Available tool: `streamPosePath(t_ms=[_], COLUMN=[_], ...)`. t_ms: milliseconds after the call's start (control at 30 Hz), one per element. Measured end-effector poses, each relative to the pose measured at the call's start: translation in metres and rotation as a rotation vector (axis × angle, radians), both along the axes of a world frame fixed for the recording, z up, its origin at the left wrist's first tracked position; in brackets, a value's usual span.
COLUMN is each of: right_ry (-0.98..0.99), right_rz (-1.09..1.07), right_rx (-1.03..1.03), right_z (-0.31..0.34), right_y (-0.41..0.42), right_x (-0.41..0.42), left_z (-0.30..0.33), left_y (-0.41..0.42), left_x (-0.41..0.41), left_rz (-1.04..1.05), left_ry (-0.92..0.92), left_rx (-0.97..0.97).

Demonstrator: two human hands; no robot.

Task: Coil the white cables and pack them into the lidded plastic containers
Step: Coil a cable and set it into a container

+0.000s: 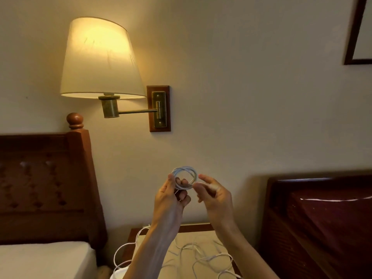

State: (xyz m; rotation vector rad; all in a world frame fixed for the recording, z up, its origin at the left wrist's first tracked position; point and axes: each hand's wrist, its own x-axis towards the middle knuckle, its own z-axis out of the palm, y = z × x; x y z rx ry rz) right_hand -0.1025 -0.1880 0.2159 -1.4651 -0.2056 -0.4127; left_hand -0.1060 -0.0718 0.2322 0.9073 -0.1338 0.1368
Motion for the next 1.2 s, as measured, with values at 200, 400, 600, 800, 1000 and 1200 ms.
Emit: streamPosePath(t_ms=[200, 400, 600, 800, 1000, 1200], right_ry=[0.176, 0.101, 0.196, 0.336, 0.473, 0.501], right_rz=[0.215, 0.082, 0.160, 0.200, 0.224, 0.187], right_rx=[0.174, -0.211, -0.361, -0.792, -0.933, -1.060], right_z=[0.001, -0.030, -0.096, -0.189, -0.253, -0.279], right_y=[-0.007, -0.014, -0.004, 0.027, 0.065, 0.087], right_x=[0.008, 0.008, -0.009, -0.034, -0.050, -0.062], left_z=[-0.024, -0.058, -0.121, -0.206, -0.283, -0.309], left_y=[0.022, 0.044, 0.057, 0.082, 0.109, 0.110], left_x=[-0.003, -0.005, -0.028, -0.075, -0.104, -0.121], left_rz=[-0.193, -0.006, 0.110, 0.318, 0.532, 0.436], left_ry=[0.045, -0.001, 0.021, 0.183, 0.222, 0.170], left_rx=[0.185, 0.629, 0.888, 1.246, 1.499, 1.589])
